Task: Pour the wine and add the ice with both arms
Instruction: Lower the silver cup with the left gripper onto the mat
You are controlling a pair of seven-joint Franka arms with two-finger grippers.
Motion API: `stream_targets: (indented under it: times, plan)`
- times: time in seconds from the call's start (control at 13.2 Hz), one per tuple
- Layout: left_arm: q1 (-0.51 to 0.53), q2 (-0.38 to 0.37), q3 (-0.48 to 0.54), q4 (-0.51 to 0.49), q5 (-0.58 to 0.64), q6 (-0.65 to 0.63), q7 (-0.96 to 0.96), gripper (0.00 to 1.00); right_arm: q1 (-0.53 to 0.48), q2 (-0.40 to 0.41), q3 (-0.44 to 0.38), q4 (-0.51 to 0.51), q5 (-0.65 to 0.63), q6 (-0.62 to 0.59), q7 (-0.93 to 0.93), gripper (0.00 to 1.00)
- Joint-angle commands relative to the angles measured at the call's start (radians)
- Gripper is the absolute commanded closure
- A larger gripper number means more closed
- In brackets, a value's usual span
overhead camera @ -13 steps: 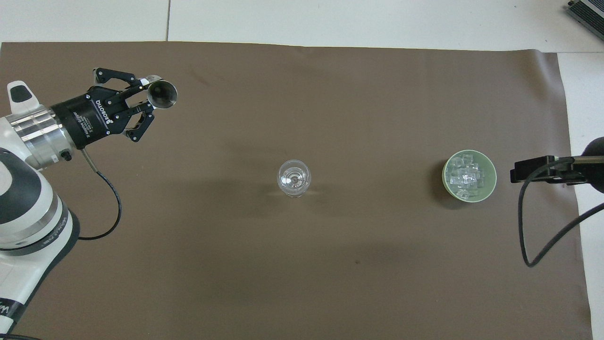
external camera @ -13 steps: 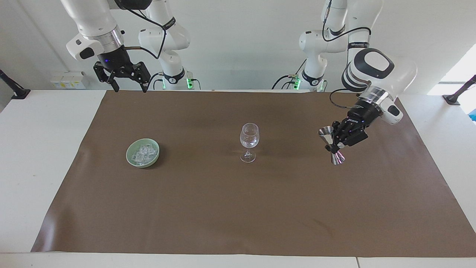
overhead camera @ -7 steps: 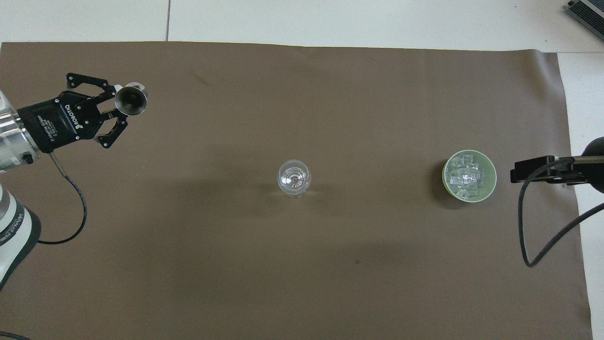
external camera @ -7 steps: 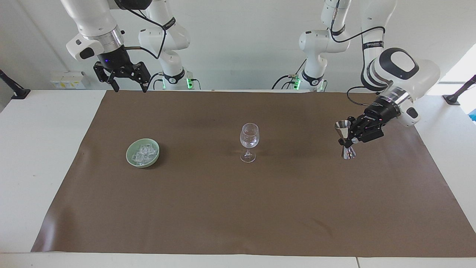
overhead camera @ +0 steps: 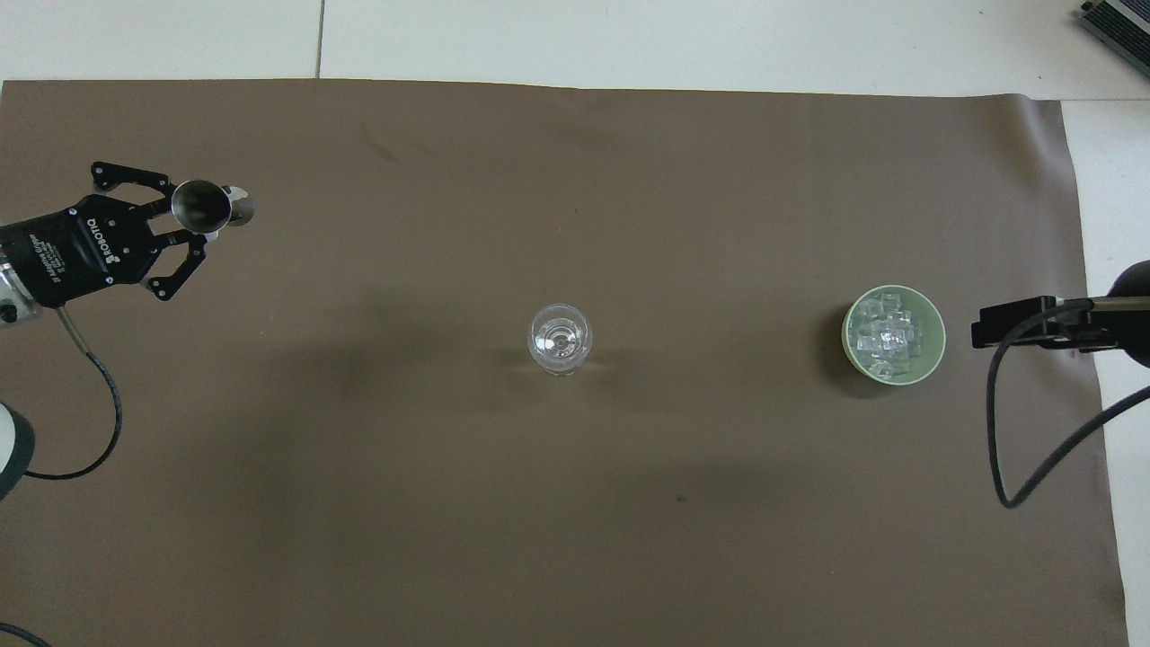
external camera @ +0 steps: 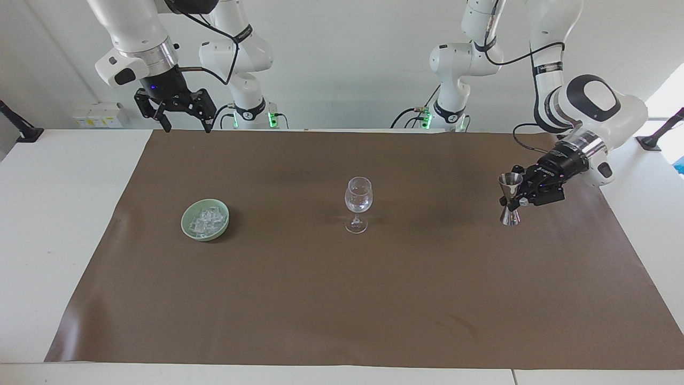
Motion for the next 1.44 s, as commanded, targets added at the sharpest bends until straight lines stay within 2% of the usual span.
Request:
stream_targets:
  times: [0.0,0.23,0.38,0.45,0.76,1.36]
  plan:
    - [0.012,0.014,0.059,-0.006,0.008,-0.089,-0.086,1.00,-0.001,-0.023,0.001,-0.021,-0.005,-0.011,-0.014,0.00]
    - [0.025,0.034,0.079,-0.007,0.008,-0.106,-0.183,1.00,-0.001,-0.023,0.001,-0.021,-0.005,-0.011,-0.014,0.00]
    - [0.023,0.063,0.078,-0.018,0.001,-0.071,-0.206,1.00,-0.001,-0.023,0.001,-0.021,-0.005,-0.011,-0.014,0.00]
    - [0.026,0.066,0.079,-0.038,-0.032,-0.067,-0.212,1.00,-0.001,-0.023,0.001,-0.021,-0.005,-0.011,-0.014,0.00]
    - [0.029,0.068,0.099,-0.107,-0.158,-0.006,-0.215,1.00,-0.001,-0.023,0.001,-0.021,-0.005,-0.011,-0.014,0.00]
    - [0.025,0.085,0.099,-0.182,-0.206,0.032,-0.156,1.00,-0.001,-0.023,0.003,-0.021,-0.005,-0.011,-0.014,0.00]
